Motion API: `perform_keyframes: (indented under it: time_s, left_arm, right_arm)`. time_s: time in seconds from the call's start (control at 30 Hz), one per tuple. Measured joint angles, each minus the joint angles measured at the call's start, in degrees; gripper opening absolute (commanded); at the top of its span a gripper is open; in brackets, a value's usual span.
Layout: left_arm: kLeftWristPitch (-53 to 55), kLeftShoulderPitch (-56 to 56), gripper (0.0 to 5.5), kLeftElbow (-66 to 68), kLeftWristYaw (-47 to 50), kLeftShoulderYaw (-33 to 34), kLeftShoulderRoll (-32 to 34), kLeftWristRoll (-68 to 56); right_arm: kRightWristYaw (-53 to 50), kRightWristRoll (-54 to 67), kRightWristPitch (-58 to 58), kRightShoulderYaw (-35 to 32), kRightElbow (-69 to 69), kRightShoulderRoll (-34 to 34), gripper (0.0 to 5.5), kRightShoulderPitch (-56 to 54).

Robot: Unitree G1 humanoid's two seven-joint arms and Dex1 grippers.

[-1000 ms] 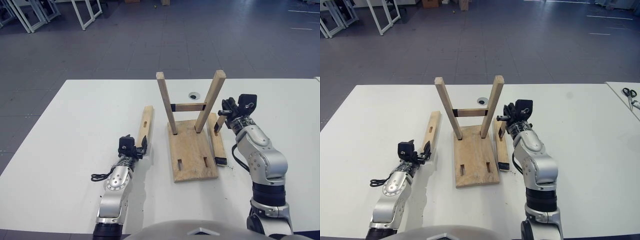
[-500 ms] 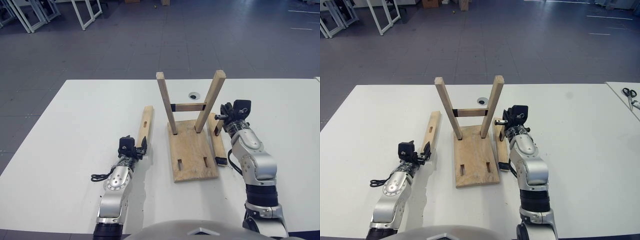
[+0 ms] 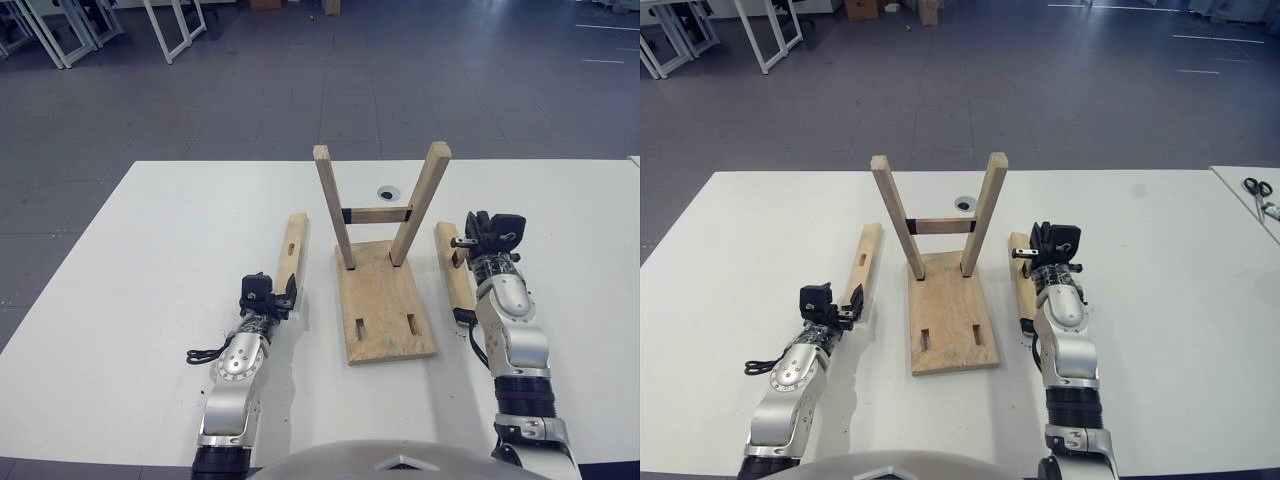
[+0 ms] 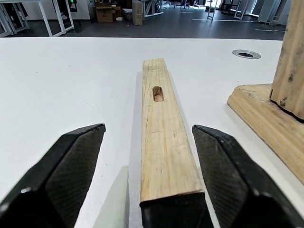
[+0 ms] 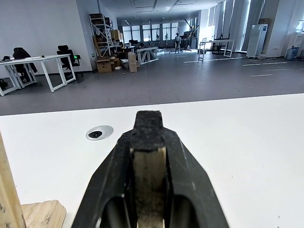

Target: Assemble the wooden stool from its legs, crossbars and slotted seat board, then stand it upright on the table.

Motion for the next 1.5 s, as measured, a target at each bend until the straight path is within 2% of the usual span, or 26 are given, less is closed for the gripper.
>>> perform_keyframes:
  time_s: [0.3,0.5,0.53,0.83,1.13,1.23,1.5]
  left_arm:
    - [0.4,-0.02,3.39,0.0,-0.01,0.39,0.05,-0.01]
    - [0.46,-0.03,3.39,0.0,-0.01,0.38,0.03,0.0]
    - [0.46,-0.04,3.39,0.0,-0.01,0.39,0.02,0.0]
    - [0.45,-0.07,3.39,0.0,-0.01,0.53,0.0,0.0]
    - [0.55,-0.02,3.39,-0.05,-0.01,0.54,-0.04,0.0]
    - [0.65,-0.01,3.39,-0.08,0.0,0.54,-0.05,0.01]
    - [1.09,0.02,3.39,-0.09,0.0,0.47,-0.15,0.48]
  right_arm:
    - [0.31,-1.49,-8.29,0.72,5.03,0.16,0.41,0.15]
    - [0.21,-1.56,-5.83,0.36,3.8,-0.03,0.41,-0.26]
    - [0.12,-1.56,-4.8,0.31,2.95,-0.09,0.79,-0.56]
    - [0.46,-0.89,5.8,-0.05,-2.99,-1.01,2.46,1.85]
    - [-3.18,-1.03,19.19,-2.33,-15.83,-2.23,4.0,-5.24]
    - [-5.05,-0.98,25.91,-3.76,-20.3,-2.9,3.52,-10.11]
    - [-6.83,-0.19,37.87,-5.09,-16.79,-3.09,3.49,-22.03]
